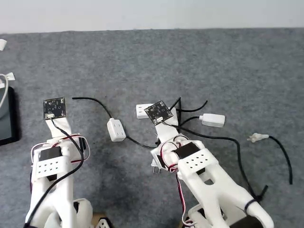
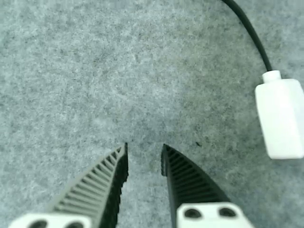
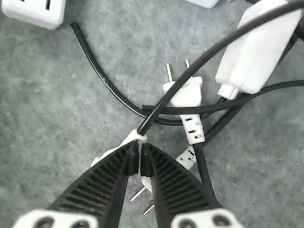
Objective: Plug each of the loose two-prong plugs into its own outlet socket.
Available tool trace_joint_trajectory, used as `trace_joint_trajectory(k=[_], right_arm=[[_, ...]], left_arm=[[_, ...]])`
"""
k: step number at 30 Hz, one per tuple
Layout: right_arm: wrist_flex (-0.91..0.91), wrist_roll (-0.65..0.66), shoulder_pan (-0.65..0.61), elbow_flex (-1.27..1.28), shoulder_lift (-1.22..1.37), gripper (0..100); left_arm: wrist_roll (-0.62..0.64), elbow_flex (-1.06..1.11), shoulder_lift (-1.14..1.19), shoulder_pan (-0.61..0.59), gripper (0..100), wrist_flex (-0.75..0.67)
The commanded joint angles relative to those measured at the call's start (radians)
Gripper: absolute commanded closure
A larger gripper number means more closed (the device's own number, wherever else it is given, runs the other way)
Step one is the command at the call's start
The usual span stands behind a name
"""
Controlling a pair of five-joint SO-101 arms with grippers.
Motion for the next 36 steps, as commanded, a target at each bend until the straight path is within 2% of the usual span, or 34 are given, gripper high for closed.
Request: trace_joint_trajectory(k=[1, 4, 10, 21, 36], right_arm=[[-0.015, -0.025, -0.007, -0.009, -0.047, 98.4], [-0.012, -0.106, -0.012, -0.031, -0.047, 97.6], [-0.012, -0.193, -0.012, -0.035, -0.038, 86.2], [-0.019, -0.198, -0.096, -0.032, -0.035, 86.2], [0.01, -0.199, -0.018, -0.086, 0.062, 86.2]], left_arm=[[-0.015, -0.01, -0.012, -0.008, 94, -0.025], [-0.015, -0.01, -0.012, -0.008, 94, -0.025], [-0.015, -0.01, -0.012, -0.008, 94, -0.026], [-0.015, -0.01, -0.012, -0.008, 94, -0.028], [-0.015, -0.01, -0.012, -0.008, 94, -0.026]])
